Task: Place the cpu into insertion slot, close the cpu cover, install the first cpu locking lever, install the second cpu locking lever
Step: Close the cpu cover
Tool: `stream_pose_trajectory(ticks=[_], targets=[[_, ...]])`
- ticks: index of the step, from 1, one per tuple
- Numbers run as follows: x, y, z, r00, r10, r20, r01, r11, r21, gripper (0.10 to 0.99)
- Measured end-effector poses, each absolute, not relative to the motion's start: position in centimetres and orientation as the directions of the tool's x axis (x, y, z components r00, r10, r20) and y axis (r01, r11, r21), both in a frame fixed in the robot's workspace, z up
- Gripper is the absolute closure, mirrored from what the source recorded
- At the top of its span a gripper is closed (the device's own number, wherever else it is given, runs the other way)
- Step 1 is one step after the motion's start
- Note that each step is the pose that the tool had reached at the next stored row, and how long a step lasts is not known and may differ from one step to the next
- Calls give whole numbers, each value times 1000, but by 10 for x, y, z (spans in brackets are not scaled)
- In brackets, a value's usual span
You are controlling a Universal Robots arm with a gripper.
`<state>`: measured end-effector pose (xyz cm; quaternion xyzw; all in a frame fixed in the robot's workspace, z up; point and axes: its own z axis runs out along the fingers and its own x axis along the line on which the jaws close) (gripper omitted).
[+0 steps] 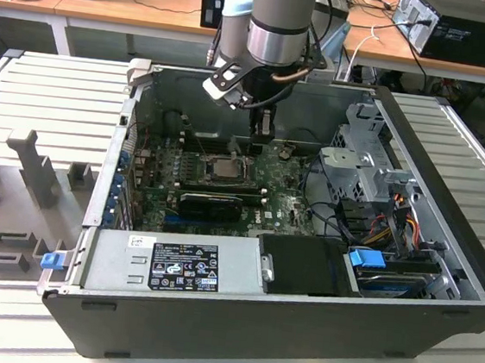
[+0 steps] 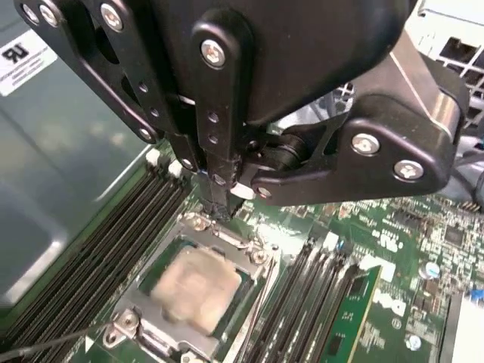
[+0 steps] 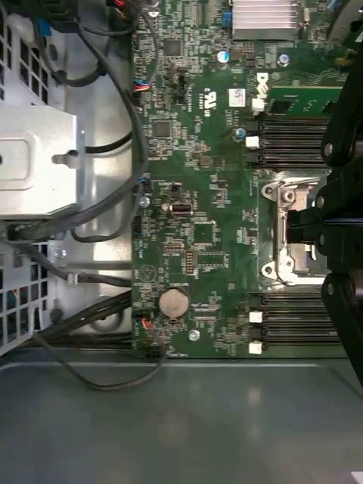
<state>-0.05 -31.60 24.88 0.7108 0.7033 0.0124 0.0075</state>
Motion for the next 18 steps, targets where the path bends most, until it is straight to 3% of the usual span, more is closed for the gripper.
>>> stream_pose_trajectory(ticks=[18], targets=[[-38,-316,229,-24,1000,7,999,24,27,980]])
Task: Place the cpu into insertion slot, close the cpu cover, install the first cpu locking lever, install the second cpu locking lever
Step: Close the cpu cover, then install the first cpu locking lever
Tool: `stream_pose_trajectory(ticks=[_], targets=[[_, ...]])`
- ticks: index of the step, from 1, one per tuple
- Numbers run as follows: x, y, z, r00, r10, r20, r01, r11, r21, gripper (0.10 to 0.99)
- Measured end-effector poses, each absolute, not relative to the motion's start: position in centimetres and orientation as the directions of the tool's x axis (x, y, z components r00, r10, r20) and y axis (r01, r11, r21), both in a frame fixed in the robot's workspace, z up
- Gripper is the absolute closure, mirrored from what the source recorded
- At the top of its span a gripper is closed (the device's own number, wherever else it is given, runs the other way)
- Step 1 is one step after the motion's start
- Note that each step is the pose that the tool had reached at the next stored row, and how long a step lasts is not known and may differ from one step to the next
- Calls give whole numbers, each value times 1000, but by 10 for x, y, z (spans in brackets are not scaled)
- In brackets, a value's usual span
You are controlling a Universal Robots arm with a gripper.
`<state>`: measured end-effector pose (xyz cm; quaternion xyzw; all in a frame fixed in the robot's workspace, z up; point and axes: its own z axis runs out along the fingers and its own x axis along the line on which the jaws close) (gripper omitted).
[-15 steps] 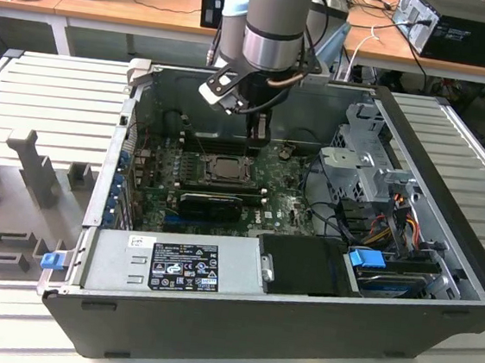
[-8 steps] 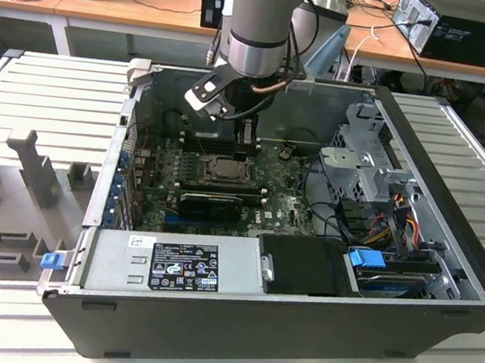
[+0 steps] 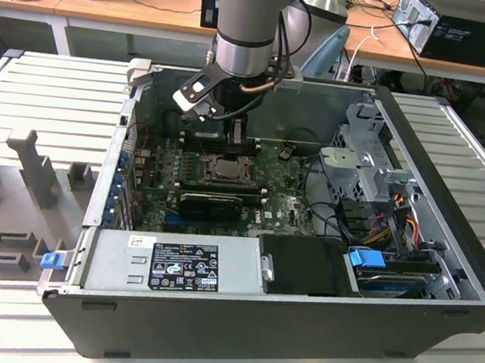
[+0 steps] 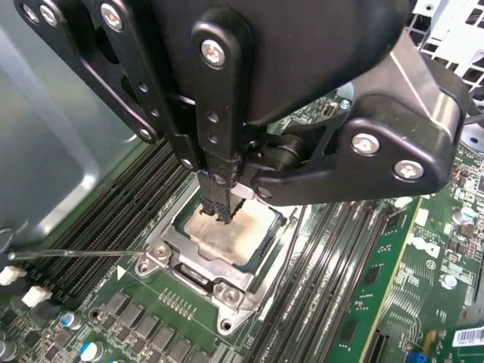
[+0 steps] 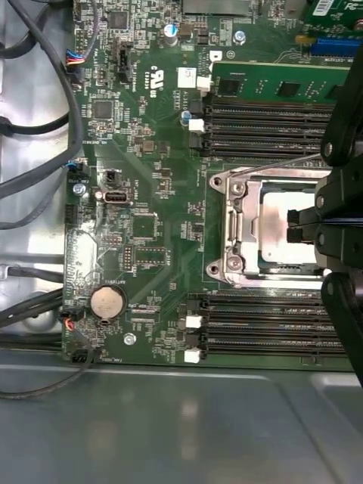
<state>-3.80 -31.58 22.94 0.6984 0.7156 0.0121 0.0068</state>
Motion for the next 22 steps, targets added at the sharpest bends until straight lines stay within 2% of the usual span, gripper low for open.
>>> stream_pose_trajectory(ticks=[5,18,22], targets=[[-40,-316,232,-25,1000,7,999,24,27,980],[-40,-316,268,-25,1000,5,999,25,25,980],[-40,-316,268,-138,990,4,990,138,24,980]])
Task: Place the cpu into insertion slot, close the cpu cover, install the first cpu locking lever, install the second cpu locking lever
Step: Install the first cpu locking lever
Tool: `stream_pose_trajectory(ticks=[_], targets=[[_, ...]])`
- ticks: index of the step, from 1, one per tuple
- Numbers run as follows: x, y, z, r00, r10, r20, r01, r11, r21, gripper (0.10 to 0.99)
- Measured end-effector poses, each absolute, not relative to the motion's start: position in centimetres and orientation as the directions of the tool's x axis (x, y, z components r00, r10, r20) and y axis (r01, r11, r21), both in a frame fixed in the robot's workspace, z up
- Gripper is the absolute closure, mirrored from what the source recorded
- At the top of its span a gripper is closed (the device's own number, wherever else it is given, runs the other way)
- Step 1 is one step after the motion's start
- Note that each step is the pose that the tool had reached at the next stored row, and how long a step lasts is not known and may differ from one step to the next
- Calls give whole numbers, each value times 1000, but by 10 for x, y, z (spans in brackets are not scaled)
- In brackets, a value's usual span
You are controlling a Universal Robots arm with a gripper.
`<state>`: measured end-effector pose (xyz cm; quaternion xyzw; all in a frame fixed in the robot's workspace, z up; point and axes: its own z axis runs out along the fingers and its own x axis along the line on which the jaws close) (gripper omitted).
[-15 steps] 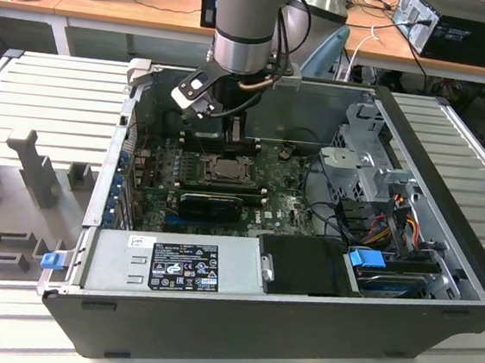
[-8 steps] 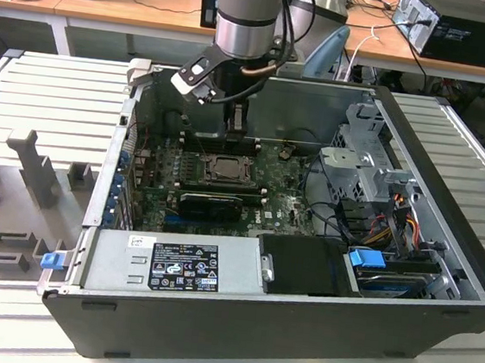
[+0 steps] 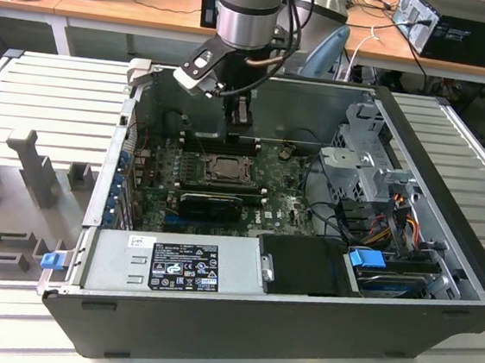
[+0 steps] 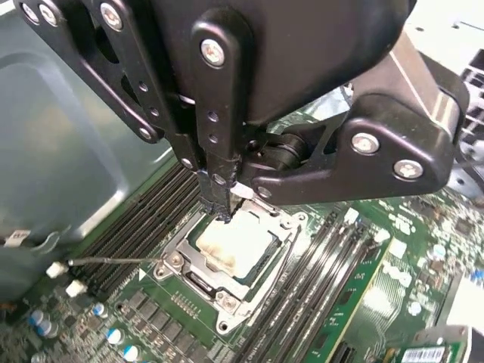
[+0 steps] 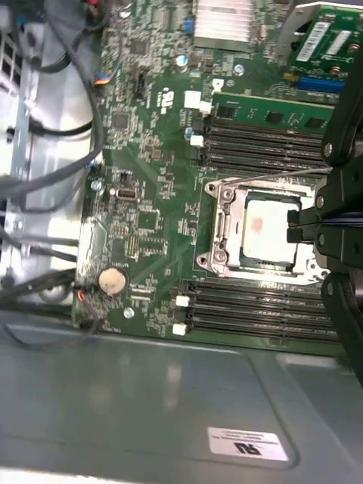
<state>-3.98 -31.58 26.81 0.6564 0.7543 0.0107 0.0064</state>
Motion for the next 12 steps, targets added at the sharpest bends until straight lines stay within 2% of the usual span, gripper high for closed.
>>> stream_pose_trajectory(ticks=[12], targets=[[-40,-316,268,-459,888,-8,888,459,20,980]])
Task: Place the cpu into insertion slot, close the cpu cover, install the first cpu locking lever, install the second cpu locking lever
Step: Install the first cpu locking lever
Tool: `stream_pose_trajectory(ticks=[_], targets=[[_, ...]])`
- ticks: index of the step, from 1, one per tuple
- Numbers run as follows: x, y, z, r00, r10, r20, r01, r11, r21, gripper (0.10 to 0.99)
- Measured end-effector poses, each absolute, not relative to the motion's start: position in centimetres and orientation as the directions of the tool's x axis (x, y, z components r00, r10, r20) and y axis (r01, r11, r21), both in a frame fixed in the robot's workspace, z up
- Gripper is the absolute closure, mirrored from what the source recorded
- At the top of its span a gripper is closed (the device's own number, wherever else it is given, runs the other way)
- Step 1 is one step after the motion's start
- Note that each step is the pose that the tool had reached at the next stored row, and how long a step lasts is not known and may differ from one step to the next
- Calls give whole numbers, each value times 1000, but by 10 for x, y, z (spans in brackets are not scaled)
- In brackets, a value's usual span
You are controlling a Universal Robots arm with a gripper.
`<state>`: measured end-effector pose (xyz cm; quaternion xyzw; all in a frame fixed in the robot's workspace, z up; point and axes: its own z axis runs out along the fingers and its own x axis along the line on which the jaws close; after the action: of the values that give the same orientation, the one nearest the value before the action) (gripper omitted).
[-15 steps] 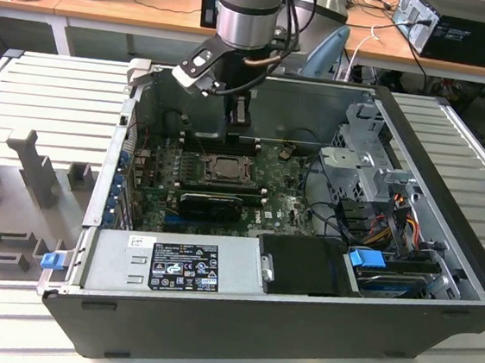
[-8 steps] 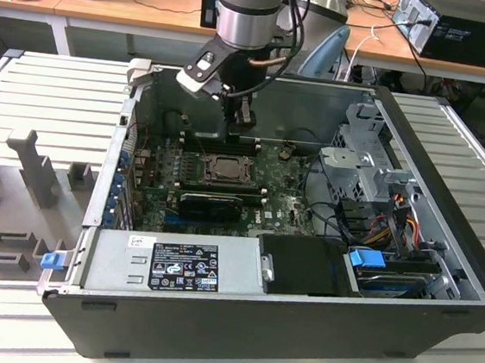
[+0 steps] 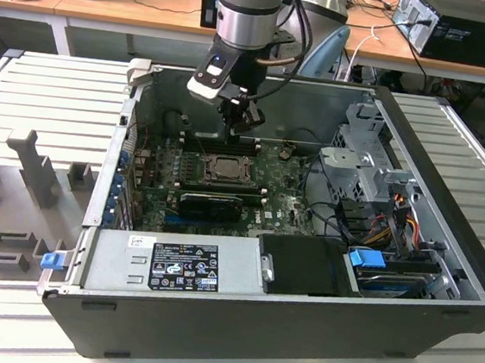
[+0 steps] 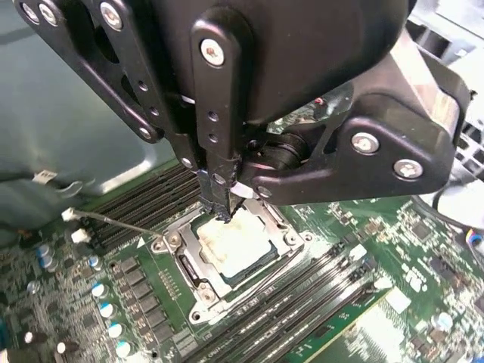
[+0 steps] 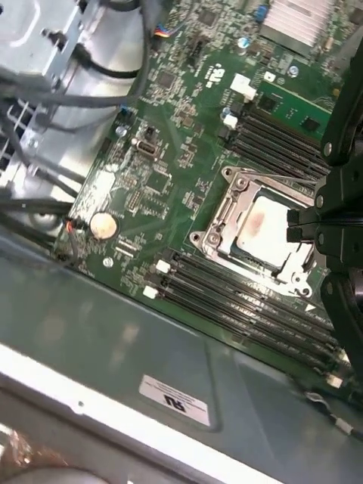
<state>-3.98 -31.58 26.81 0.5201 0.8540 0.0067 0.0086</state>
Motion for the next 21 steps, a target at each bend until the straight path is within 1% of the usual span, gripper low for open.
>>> stream_pose_trajectory(ticks=[3,11,21], targets=[[-40,-316,268,-535,845,-11,845,535,18,980],[-40,-316,268,-599,801,-11,801,599,18,980],[-40,-316,268,-762,648,-12,647,762,18,980]])
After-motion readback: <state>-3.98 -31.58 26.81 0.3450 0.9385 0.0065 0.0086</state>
